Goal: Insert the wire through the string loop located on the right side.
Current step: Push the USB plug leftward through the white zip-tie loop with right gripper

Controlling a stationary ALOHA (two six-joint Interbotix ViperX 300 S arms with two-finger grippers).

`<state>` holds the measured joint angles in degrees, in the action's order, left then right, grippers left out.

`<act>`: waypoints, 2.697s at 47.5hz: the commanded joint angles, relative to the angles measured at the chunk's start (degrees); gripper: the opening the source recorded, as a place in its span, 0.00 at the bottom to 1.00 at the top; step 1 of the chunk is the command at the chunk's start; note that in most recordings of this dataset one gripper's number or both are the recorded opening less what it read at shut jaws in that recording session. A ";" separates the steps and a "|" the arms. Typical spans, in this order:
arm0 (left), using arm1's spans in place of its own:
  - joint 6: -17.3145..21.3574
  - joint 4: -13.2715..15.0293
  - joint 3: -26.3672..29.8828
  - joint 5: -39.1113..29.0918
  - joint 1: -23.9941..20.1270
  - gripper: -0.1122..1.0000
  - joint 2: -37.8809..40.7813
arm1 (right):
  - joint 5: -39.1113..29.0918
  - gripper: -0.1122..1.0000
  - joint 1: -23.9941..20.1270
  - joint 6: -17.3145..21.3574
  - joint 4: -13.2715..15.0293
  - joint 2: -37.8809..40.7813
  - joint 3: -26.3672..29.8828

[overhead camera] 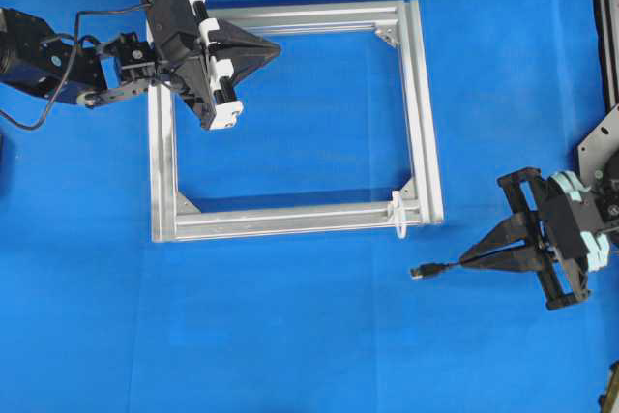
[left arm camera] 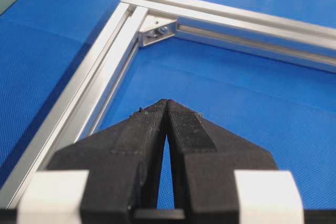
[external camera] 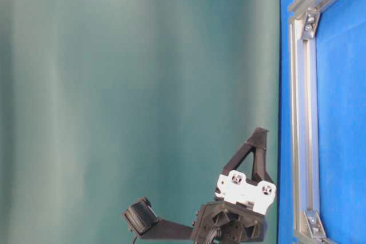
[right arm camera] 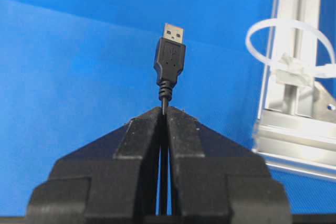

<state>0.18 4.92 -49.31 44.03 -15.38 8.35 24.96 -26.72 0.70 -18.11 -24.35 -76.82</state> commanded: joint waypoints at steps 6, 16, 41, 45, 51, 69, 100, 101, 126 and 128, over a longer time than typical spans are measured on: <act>0.09 -0.26 0.35 0.62 -0.09 0.10 -1.85 | 1.14 0.07 2.72 -0.18 0.00 -0.26 -0.44; 0.09 -0.26 0.35 0.62 -0.09 0.10 -1.76 | 1.23 0.07 5.80 -0.35 0.00 -1.23 -1.67; 0.09 -0.26 0.35 0.62 -0.09 0.10 -1.85 | 1.76 0.07 8.79 -2.20 0.09 -3.08 -2.81; 0.09 -0.26 0.35 0.62 0.00 0.10 -1.76 | 1.85 0.07 8.96 -2.20 0.00 -3.08 -2.90; 0.09 -0.26 0.35 0.62 -0.09 0.10 -1.85 | 1.85 0.07 9.14 -2.20 0.00 -3.08 -2.81; 0.09 -0.26 0.35 0.62 -0.09 0.10 -1.85 | 1.85 0.07 9.32 -2.20 0.00 -3.08 -2.81; 0.09 -0.26 0.35 0.62 0.00 0.10 -1.85 | 1.85 0.07 9.40 -2.20 -0.09 -3.08 -2.81; 0.09 -0.26 0.44 0.62 -0.09 0.10 -1.85 | 1.85 0.07 9.40 -2.20 -0.09 -3.08 -2.81; 0.09 -0.26 0.44 0.62 -0.09 0.10 -1.85 | 1.85 0.07 9.49 -2.20 0.00 -3.08 -2.81; 0.09 -0.26 0.44 0.62 0.00 0.10 -1.85 | 1.85 0.07 9.58 -2.20 -0.09 -3.08 -2.81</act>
<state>0.18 4.83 -49.31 44.03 -15.38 8.35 26.10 -17.40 -1.41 -18.02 -27.25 -80.16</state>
